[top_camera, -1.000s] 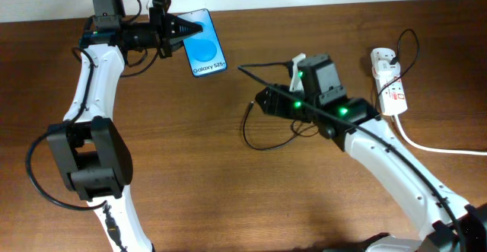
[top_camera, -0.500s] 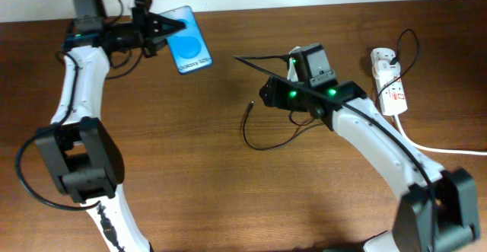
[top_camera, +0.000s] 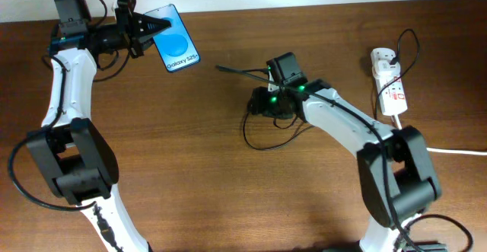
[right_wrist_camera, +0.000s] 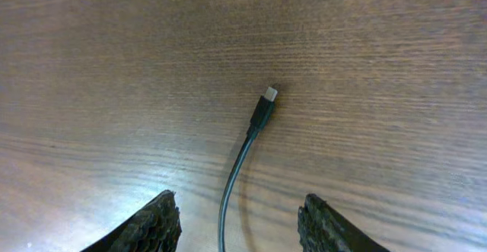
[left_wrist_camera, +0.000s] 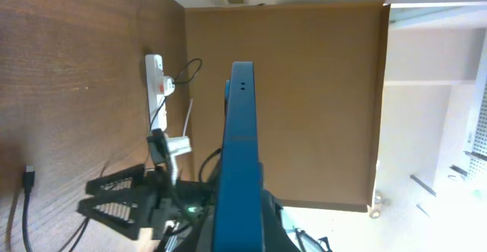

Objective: Plug charger to phone and switch on socket
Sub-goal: 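Move the right gripper down over the black USB-C cable plug, then grasp the cable plug with the right gripper and lift it upright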

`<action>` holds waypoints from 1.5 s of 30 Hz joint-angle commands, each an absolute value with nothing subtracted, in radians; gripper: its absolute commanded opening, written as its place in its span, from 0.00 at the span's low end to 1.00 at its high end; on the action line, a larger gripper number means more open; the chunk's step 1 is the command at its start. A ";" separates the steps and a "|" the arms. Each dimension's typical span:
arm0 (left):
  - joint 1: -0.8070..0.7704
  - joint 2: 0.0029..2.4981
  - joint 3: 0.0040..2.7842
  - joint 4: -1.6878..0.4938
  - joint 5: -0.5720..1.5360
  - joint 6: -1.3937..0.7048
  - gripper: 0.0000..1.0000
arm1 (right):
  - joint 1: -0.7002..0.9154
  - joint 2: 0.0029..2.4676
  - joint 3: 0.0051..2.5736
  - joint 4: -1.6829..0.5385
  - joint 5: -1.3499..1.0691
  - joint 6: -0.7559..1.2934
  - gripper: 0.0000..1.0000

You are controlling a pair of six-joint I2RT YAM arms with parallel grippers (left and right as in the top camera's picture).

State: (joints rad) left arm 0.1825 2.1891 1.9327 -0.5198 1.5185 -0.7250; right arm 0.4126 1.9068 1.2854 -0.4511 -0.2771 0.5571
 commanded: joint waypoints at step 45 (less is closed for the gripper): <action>0.183 2.186 1.944 -0.518 1.572 -0.709 0.00 | 0.538 2.089 1.309 -0.319 -0.015 0.671 0.27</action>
